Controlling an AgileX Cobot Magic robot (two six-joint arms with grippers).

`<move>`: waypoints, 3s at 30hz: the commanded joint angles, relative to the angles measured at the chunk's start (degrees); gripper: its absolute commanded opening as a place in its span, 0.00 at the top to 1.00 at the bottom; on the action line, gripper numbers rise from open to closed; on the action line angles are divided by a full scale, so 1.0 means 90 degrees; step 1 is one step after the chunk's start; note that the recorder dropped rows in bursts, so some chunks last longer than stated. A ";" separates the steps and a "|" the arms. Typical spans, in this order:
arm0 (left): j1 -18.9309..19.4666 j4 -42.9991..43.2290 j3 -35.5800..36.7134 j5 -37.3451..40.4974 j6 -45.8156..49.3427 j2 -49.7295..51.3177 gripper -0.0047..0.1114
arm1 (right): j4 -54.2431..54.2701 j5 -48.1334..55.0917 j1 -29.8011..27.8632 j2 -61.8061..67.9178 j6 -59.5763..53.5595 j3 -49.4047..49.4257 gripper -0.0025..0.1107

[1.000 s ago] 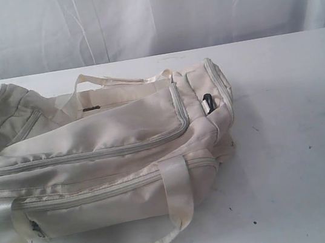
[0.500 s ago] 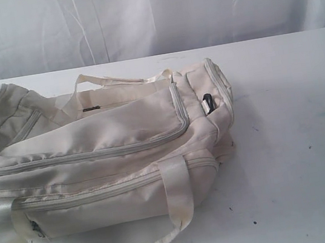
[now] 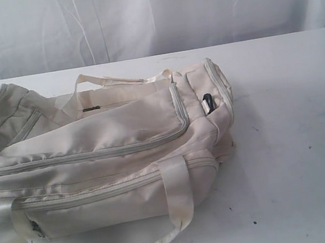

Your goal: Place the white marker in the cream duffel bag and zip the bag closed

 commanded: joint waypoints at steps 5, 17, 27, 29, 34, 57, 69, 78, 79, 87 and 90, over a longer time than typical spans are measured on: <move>-0.0026 -0.0104 0.0020 0.0060 -0.0055 -0.0075 0.82 | 0.0211 -0.0109 -0.0021 -0.0033 -0.0531 0.0170 0.98; -0.0026 -0.0104 0.0020 0.0060 -0.0055 -0.0075 0.82 | 0.0225 -0.0053 -0.0021 -0.0033 -0.0531 0.0170 0.98; -0.0026 -0.0104 0.0020 0.0060 -0.0055 -0.0075 0.82 | 0.0225 -0.0053 -0.0021 -0.0033 -0.0531 0.0170 0.98; -0.0026 -0.0104 0.0020 0.0060 -0.0055 -0.0075 0.82 | 0.0225 -0.0053 -0.0021 -0.0033 -0.0531 0.0170 0.98; -0.0026 -0.0104 0.0020 0.0060 -0.0055 -0.0075 0.82 | 0.0225 -0.0040 -0.0021 -0.0033 -0.0531 0.0170 0.98; -0.0015 -0.0074 0.0020 0.0059 -0.0055 -0.0159 0.82 | 0.0225 -0.0055 -0.0021 -0.0033 -0.0531 0.0170 0.98; -0.0015 0.1737 0.0020 0.0059 -0.0055 -0.0172 0.82 | 0.0225 -0.0040 -0.0021 -0.0033 -0.0531 0.0170 0.98; -0.0015 0.1741 0.0142 -0.0286 -0.0055 -0.0249 0.82 | 0.0225 -0.0040 -0.0021 -0.0033 -0.0531 0.0170 0.98; -0.0015 0.1848 0.0204 -0.0384 -0.0055 -0.0322 0.82 | 0.0225 -0.0040 -0.0021 -0.0033 -0.0531 0.0170 0.98; -0.0015 0.2805 0.0957 -0.0477 -0.0055 -0.1125 0.82 | 0.0225 -0.0040 -0.0021 -0.0033 -0.0531 0.0170 0.98; -0.0015 0.2805 0.1311 -0.0477 -0.0055 -0.1578 0.82 | 0.0225 -0.0040 -0.0021 -0.0033 -0.0531 0.0170 0.98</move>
